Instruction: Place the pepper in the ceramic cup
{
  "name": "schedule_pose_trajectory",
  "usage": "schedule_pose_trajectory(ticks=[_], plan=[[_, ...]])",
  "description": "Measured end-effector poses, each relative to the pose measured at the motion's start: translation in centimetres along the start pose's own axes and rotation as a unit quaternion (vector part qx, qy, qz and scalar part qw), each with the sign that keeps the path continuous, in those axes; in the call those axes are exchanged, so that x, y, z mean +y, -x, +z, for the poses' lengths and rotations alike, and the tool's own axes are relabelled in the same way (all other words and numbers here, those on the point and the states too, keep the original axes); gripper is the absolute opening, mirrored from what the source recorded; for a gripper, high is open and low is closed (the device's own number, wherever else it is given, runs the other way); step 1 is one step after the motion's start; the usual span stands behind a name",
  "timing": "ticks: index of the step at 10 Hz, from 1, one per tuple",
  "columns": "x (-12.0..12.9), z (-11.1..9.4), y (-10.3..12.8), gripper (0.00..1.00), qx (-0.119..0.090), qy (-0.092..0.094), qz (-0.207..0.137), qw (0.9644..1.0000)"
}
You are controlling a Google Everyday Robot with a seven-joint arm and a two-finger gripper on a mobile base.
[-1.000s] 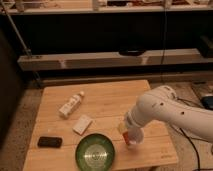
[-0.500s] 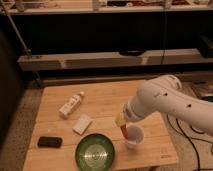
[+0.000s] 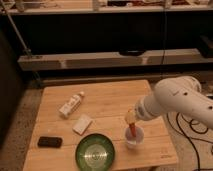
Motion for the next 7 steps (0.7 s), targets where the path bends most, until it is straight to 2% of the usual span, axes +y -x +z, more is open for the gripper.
schedule_pose_trajectory(ticks=[4,7], plan=[[-2.0,-0.3,-1.0,0.0,-0.017,0.01,0.004,0.9998],[-2.3,0.6,-1.2,0.0,-0.031,0.03,-0.035,0.9985]])
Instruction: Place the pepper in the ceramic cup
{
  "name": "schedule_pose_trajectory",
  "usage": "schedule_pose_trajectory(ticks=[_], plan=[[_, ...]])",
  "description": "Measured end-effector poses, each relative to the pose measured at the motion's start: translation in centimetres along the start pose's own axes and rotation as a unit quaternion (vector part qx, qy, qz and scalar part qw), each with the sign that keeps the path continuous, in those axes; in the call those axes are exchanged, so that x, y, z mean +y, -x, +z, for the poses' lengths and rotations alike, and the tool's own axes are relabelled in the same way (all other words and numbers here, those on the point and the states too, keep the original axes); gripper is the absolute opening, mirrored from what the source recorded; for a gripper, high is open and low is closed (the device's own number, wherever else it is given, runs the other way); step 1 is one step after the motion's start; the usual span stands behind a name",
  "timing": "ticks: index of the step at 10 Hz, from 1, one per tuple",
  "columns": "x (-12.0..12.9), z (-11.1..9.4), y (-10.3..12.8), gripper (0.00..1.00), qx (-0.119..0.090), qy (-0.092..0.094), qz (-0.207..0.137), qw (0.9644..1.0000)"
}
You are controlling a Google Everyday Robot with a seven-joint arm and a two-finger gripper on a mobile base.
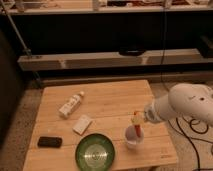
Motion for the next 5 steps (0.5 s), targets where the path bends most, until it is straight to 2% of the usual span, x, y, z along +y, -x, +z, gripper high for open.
schedule_pose_trajectory(ticks=[5], plan=[[-0.53,0.85,0.3,0.0,-0.004,0.01,-0.008,0.9999]])
